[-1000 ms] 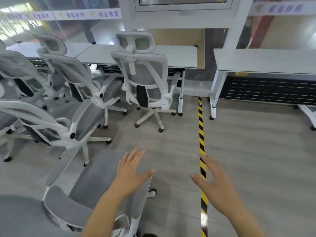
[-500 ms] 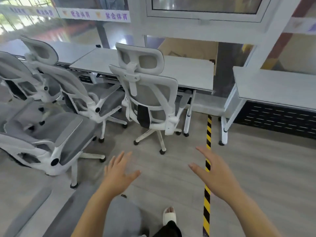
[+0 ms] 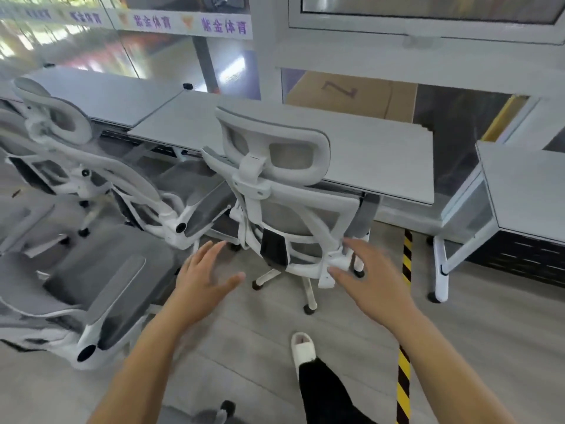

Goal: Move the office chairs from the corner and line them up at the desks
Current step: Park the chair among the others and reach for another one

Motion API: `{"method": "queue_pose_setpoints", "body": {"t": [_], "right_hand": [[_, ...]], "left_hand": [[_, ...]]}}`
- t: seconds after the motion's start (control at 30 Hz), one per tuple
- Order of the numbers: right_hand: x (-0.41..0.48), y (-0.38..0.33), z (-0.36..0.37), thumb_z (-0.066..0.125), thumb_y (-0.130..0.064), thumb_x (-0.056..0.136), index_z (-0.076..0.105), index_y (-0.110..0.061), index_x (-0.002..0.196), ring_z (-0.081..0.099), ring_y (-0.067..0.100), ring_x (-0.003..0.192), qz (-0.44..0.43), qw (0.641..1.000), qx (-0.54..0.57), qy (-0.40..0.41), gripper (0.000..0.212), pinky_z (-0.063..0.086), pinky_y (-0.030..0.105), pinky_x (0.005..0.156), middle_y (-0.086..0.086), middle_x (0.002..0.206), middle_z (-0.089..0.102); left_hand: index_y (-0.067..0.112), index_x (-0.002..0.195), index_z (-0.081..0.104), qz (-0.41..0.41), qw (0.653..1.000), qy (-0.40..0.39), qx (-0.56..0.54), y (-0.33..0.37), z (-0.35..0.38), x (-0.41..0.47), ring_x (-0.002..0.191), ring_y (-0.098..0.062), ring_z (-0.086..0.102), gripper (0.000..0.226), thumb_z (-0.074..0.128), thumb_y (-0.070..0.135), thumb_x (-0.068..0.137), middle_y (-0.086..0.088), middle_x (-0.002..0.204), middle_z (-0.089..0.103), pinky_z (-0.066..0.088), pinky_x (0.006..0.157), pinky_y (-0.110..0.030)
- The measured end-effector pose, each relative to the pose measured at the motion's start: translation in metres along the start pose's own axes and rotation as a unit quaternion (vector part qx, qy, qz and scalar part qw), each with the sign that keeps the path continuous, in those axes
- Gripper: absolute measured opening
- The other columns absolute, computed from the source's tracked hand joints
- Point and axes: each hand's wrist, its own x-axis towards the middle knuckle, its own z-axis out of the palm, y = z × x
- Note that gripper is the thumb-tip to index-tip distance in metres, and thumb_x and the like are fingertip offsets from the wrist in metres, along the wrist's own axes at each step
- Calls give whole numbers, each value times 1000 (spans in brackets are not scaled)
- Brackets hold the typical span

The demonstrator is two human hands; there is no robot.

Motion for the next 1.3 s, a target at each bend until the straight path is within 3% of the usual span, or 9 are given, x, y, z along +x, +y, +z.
{"method": "queue_pose_setpoints", "body": {"t": [0.07, 0.2, 0.4, 0.57, 0.67, 0.77, 0.93, 1.17, 1.3], "right_hand": [[47, -7, 10, 61, -49, 86, 44, -33, 139, 37, 17, 134, -14, 1000, -6, 22, 58, 32, 47, 111, -8, 143, 46], [129, -26, 36, 54, -53, 86, 48, -32, 137, 37, 20, 134, -25, 997, -54, 47, 55, 27, 47, 112, -5, 141, 48], [192, -56, 83, 52, -53, 79, 62, -32, 120, 50, 25, 121, -29, 989, -125, 69, 48, 31, 53, 105, -5, 124, 61], [206, -60, 97, 47, -53, 79, 63, -37, 119, 54, 24, 115, 10, 981, -169, 93, 45, 32, 55, 103, -11, 119, 63], [205, -64, 103, 48, -57, 83, 66, -38, 115, 54, 23, 114, 38, 975, -187, 117, 41, 30, 55, 105, -12, 117, 64], [206, -74, 114, 58, -56, 85, 64, -39, 111, 50, 20, 118, 91, 966, -202, 134, 32, 24, 51, 109, -14, 118, 61], [201, -90, 132, 74, -42, 80, 63, -35, 97, 54, 25, 109, 146, 953, -179, 198, 21, 23, 53, 107, -9, 105, 64], [164, -84, 129, 81, -35, 73, 68, -28, 92, 54, 23, 100, 145, 963, -116, 194, 24, 33, 58, 99, -9, 99, 65], [125, -79, 130, 80, -41, 73, 70, -25, 92, 55, 21, 99, 118, 965, -110, 209, 28, 31, 57, 101, -11, 100, 65]], "left_hand": [[40, 146, 30, -1, 1000, 15, 17, -3, -18, 39, 143, -25, 29, 80, 59, 70, 77, 3, 156, 29, 30, 114, -52], [30, 147, 35, -7, 999, 34, 30, -1, -51, 118, 143, -21, 27, 78, 65, 58, 81, 2, 155, 32, 27, 117, -48], [37, 150, 28, 35, 998, 5, 47, -6, -76, 198, 147, -15, 13, 72, 63, 50, 87, 9, 159, 20, 17, 120, -43], [48, 146, 26, 87, 993, -19, 77, -27, -80, 260, 149, -18, 8, 77, 59, 69, 80, 11, 160, 18, 10, 121, -49], [47, 141, 37, 153, 982, -33, 110, -40, -83, 302, 149, -16, 9, 74, 55, 78, 76, 14, 156, 28, 3, 120, -52], [36, 127, 56, 211, 972, -56, 90, -48, -85, 334, 140, -17, 28, 73, 57, 81, 69, 13, 137, 49, 14, 118, -52], [28, 111, 64, 265, 964, -25, 22, -71, -76, 332, 118, -18, 43, 66, 60, 77, 67, 10, 112, 57, 35, 106, -51], [25, 108, 66, 256, 966, -3, 21, -80, -65, 278, 116, -20, 44, 67, 56, 77, 69, 6, 113, 59, 43, 99, -54], [28, 107, 65, 248, 968, 15, 41, -86, -60, 234, 114, -16, 44, 61, 62, 76, 69, 10, 111, 57, 49, 93, -48]]}}
